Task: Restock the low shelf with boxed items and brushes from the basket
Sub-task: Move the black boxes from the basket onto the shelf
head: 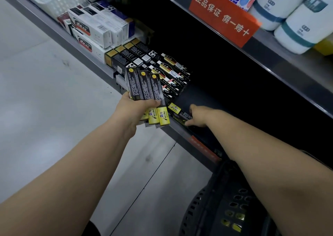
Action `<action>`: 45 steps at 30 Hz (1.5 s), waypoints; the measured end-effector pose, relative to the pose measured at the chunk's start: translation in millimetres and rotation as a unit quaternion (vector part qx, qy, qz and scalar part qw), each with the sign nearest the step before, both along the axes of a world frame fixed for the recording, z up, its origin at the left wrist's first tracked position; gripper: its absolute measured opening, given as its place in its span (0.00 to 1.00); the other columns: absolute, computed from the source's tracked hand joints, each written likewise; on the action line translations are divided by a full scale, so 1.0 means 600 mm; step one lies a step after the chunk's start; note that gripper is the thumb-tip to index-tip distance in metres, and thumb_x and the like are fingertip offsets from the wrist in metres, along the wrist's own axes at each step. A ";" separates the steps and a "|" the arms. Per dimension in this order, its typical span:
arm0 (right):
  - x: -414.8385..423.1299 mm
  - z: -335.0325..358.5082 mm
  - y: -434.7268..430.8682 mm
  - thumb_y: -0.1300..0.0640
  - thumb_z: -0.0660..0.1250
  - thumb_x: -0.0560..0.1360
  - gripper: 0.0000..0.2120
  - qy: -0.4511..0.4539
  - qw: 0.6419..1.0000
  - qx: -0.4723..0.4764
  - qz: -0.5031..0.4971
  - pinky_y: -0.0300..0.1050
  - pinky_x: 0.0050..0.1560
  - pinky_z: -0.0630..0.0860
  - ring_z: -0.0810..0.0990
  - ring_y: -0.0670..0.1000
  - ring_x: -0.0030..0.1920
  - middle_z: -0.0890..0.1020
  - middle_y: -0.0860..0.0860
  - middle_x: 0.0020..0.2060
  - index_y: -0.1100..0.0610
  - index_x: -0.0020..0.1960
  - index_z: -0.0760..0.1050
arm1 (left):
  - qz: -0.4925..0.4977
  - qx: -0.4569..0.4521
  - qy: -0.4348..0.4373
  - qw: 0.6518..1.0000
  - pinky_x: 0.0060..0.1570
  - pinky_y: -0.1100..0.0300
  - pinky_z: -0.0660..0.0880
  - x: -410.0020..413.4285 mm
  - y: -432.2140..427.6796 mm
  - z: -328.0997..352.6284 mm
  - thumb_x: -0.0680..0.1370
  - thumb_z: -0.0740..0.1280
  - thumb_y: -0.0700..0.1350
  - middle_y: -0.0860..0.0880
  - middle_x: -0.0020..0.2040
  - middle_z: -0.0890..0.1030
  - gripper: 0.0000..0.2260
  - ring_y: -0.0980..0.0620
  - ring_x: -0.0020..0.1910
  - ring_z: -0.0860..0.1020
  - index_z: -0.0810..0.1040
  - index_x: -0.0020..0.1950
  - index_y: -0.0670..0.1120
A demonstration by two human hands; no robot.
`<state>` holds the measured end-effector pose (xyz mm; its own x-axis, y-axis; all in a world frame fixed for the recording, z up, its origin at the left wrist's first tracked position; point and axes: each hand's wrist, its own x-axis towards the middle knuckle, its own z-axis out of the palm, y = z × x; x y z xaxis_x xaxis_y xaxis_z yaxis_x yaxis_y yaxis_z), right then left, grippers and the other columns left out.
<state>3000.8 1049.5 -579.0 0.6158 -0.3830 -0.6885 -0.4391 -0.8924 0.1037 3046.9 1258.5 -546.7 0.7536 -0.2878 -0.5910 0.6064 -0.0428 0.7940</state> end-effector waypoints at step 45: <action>0.005 -0.017 -0.013 0.46 0.69 0.73 0.41 0.012 0.999 0.030 -0.004 0.53 0.63 0.71 0.70 0.60 0.66 0.67 0.59 0.69 0.57 0.75 0.49 | -0.050 -0.013 0.026 0.998 0.20 0.68 0.70 -0.011 -0.016 -0.002 0.68 0.76 0.41 0.51 0.39 0.81 0.22 0.58 0.26 0.79 0.73 0.59 0.46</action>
